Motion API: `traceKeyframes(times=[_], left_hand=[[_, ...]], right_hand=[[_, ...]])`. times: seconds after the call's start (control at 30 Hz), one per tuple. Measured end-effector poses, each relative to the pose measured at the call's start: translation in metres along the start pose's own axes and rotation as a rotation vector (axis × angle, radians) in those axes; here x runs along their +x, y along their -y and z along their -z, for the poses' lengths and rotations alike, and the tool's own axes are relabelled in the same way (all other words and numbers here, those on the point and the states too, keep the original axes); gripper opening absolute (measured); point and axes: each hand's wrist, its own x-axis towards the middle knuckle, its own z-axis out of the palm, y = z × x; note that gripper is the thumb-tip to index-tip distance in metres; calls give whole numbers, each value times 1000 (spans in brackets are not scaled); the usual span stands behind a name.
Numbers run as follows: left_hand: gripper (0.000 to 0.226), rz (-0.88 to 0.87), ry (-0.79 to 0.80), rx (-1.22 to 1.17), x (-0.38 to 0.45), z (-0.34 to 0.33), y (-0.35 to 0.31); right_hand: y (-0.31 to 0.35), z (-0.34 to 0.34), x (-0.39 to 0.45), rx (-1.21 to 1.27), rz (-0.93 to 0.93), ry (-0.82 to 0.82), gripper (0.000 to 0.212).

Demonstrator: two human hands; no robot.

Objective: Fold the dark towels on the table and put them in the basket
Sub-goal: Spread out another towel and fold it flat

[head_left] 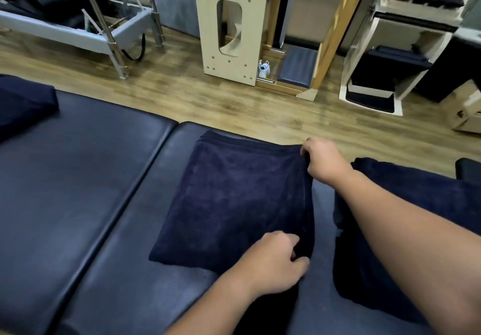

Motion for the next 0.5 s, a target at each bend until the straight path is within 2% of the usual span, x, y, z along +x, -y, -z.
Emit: traceKeyframes(times=[0.07, 0.1, 0.17, 0.2, 0.27, 0.37, 0.43, 0.5], left_hand=[[43, 31, -47, 260, 5, -2, 19], [44, 35, -126, 430, 5, 0, 35], [46, 63, -287, 691, -1, 7, 75], [51, 103, -326, 735, -5, 15, 96], [62, 191, -360, 711, -16, 30, 134], [70, 251, -315, 690, -37, 42, 173], [76, 255, -311, 681, -50, 42, 191], [82, 256, -323, 683, -57, 42, 199]], right_hand=[[-4, -10, -9, -34, -83, 176, 49], [-5, -17, -12, -20, -107, 192, 47], [0, -28, -18, 12, -151, 160, 27], [4, -33, -20, -3, -175, 161, 22], [16, -42, -26, -99, -192, 159, 31], [52, -52, -38, -120, 12, 68, 51], [81, -61, -41, -80, 171, 213, 63], [102, -74, -36, -109, 127, 349, 69]])
